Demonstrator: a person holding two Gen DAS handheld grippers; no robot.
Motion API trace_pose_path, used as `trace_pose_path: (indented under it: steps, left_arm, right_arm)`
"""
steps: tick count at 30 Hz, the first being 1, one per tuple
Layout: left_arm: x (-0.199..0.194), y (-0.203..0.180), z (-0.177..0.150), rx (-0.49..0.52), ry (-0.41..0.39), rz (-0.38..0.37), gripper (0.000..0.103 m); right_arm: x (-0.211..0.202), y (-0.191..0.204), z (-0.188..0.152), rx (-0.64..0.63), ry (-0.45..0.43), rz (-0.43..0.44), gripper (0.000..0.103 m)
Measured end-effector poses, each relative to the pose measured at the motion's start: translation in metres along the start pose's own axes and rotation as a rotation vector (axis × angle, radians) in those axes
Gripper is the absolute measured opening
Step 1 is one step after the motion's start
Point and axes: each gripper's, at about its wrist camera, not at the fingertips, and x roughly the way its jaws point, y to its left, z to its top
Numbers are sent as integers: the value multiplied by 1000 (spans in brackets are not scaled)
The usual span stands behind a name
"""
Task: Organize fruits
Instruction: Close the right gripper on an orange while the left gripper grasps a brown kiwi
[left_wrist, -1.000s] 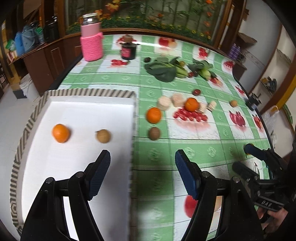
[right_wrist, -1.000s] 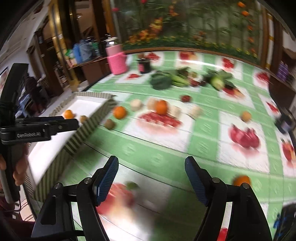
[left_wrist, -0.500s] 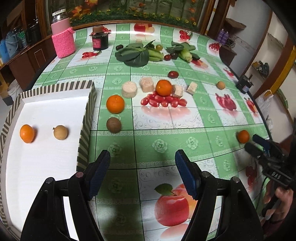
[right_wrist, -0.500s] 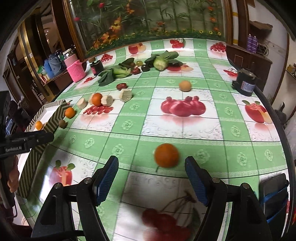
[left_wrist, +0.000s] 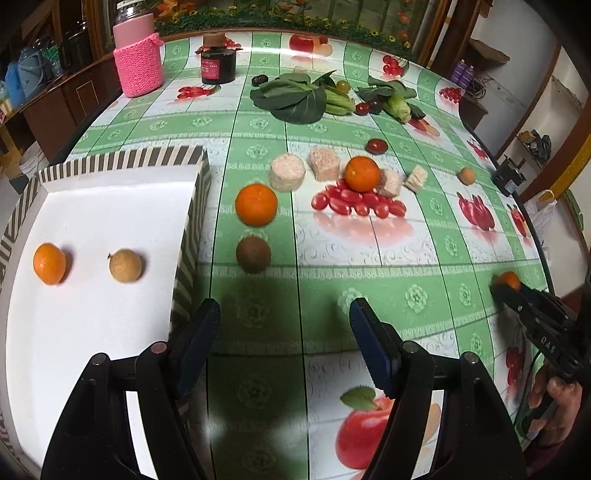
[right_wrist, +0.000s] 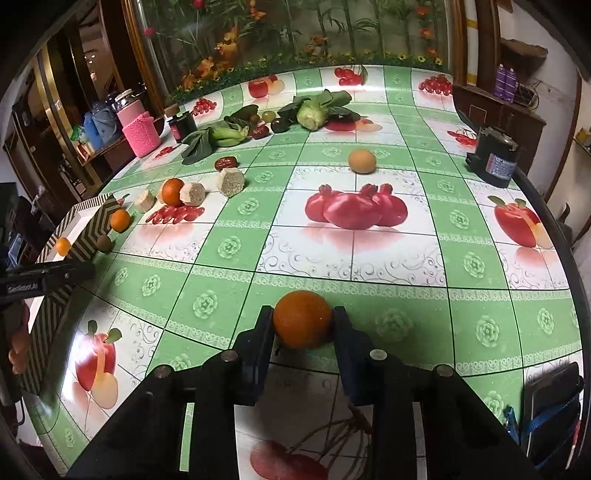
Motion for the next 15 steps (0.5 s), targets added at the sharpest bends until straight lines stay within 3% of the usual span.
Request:
trace_pose_path:
  steps: [9, 10, 12, 15]
  left_arm:
    - [17, -4, 18, 42, -3, 10, 70]
    - [19, -5, 19, 48, -2, 14, 67]
    - [23, -7, 21, 78, -12, 49, 41]
    - [27, -6, 23, 88, -9, 60, 32]
  right_arm:
    - [3, 2, 2, 1, -3, 43, 33]
    - [3, 2, 3, 1, -4, 45, 33]
    - [3, 2, 4, 2, -7, 52, 33]
    - [3, 3, 5, -1, -7, 59, 33]
